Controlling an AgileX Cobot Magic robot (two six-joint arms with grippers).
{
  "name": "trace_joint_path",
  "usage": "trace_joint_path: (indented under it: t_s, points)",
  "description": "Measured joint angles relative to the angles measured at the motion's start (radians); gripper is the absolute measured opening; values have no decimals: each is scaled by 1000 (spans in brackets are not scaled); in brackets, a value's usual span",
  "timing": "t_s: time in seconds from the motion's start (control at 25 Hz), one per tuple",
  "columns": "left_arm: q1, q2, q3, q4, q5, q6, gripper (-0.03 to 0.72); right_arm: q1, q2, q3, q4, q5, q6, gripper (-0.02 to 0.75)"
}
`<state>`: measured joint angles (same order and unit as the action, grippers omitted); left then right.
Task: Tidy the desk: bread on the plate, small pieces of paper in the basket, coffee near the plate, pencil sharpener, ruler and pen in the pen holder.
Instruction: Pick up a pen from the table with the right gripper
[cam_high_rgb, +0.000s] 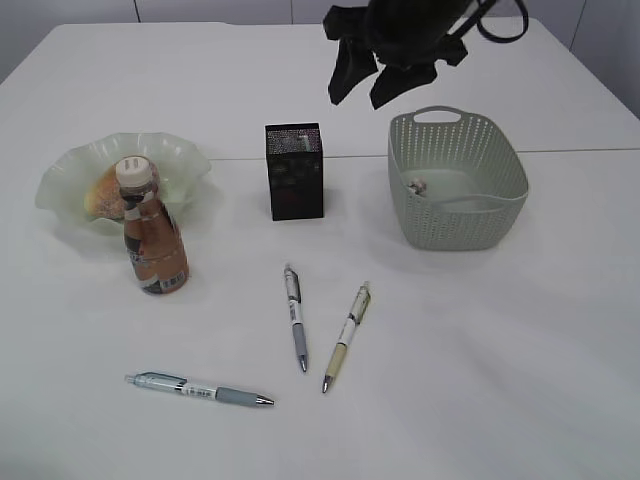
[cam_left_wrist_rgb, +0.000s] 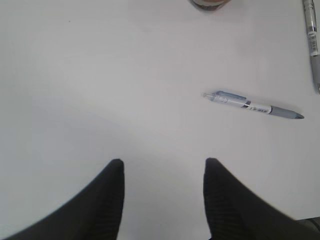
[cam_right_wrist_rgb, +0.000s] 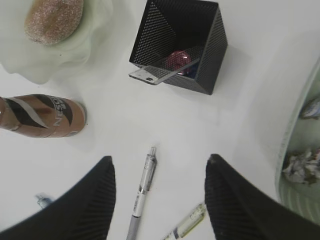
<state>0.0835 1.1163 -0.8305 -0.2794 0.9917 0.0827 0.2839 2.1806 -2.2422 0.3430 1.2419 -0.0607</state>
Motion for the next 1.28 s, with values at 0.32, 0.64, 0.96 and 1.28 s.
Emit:
trace_joint_path:
  t_s: [0.32,0.64,0.96,1.28]
  points:
    - [0,0,0,0,0,0,379,107,-98,139,-125,2,79,420]
    - [0,0,0,0,0,0,375,168,-126,439,-122,0,120,420]
    - [0,0,0,0,0,0,372,172,-127,534,-119,-12,262,420]
    - [0,0,0,-3,0,0,371,172,-70,536,-148,-62,626,419]
